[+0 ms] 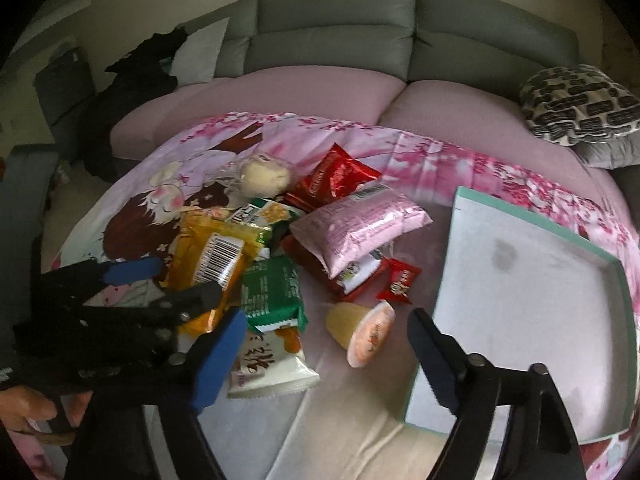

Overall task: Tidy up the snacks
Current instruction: 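Grasp the yellow bread bag with the left tool while the right grasps the green biscuit pack, then carry both packs to the tray and open both tools to release them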

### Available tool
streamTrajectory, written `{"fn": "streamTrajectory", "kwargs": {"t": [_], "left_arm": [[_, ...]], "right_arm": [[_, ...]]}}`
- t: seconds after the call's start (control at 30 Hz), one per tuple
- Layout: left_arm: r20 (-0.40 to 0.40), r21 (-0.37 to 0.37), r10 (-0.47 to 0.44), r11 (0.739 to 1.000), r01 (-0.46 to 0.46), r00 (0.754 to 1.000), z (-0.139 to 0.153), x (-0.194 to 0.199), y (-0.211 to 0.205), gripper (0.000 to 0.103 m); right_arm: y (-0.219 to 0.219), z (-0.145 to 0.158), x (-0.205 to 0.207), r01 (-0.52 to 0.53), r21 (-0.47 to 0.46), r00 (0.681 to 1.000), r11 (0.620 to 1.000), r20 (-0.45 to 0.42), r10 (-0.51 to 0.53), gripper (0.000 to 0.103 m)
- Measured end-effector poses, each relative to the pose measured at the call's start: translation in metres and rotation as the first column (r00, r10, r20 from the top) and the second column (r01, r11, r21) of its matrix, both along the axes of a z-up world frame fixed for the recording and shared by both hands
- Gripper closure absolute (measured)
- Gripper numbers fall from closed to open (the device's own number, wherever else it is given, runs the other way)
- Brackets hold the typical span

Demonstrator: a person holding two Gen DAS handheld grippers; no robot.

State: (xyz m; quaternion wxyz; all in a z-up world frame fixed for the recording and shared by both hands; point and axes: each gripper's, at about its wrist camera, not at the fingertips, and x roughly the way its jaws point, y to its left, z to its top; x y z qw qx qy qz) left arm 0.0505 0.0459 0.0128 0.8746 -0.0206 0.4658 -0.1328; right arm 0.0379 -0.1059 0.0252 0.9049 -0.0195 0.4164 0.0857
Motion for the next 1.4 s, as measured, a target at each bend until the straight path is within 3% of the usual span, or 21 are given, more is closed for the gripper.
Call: {"fn": "streamTrajectory", "kwargs": {"t": [0.17,0.33,0.5,0.6,0.83,1.07,1.4], "left_arm": [[-0.021,-0.05,-0.025,0.998,0.024,0.999,-0.004,0.005,0.001,0.033],[-0.048,-0.118,-0.053,0.992,0.047,0.997,-0.007,0.005,0.002,0.057],[-0.063,-0.157,-0.052,0.987,0.041,0.997,-0.01,0.004,0.011,0.06],[-0.069,-0.182,-0.031,0.983,0.018,0.997,-0.01,0.002,0.021,0.061],[-0.054,-0.192,0.005,0.981,-0.015,0.999,-0.004,-0.002,0.039,0.061],[-0.053,-0.201,0.009,0.979,-0.019,0.999,-0.005,-0.001,0.043,0.061],[-0.034,-0.18,0.01,0.983,-0.016,0.999,0.006,-0.006,0.042,0.061]], "right_arm": [[0.001,-0.002,0.009,-0.029,0.025,0.999,0.999,-0.023,0.029,0.031],[0.009,-0.004,0.016,-0.059,0.028,0.998,0.998,-0.036,0.06,0.034],[0.018,-0.007,0.02,-0.096,0.023,0.994,0.995,-0.045,0.097,0.035],[0.023,-0.011,0.022,-0.12,0.024,0.991,0.993,-0.059,0.121,0.042],[0.036,-0.024,0.027,-0.146,0.012,0.985,0.989,-0.094,0.146,0.047],[0.038,-0.034,0.034,-0.134,0.009,0.984,0.991,-0.118,0.134,0.058],[0.033,-0.019,0.022,-0.135,0.035,0.987,0.99,-0.085,0.138,0.061]]}}
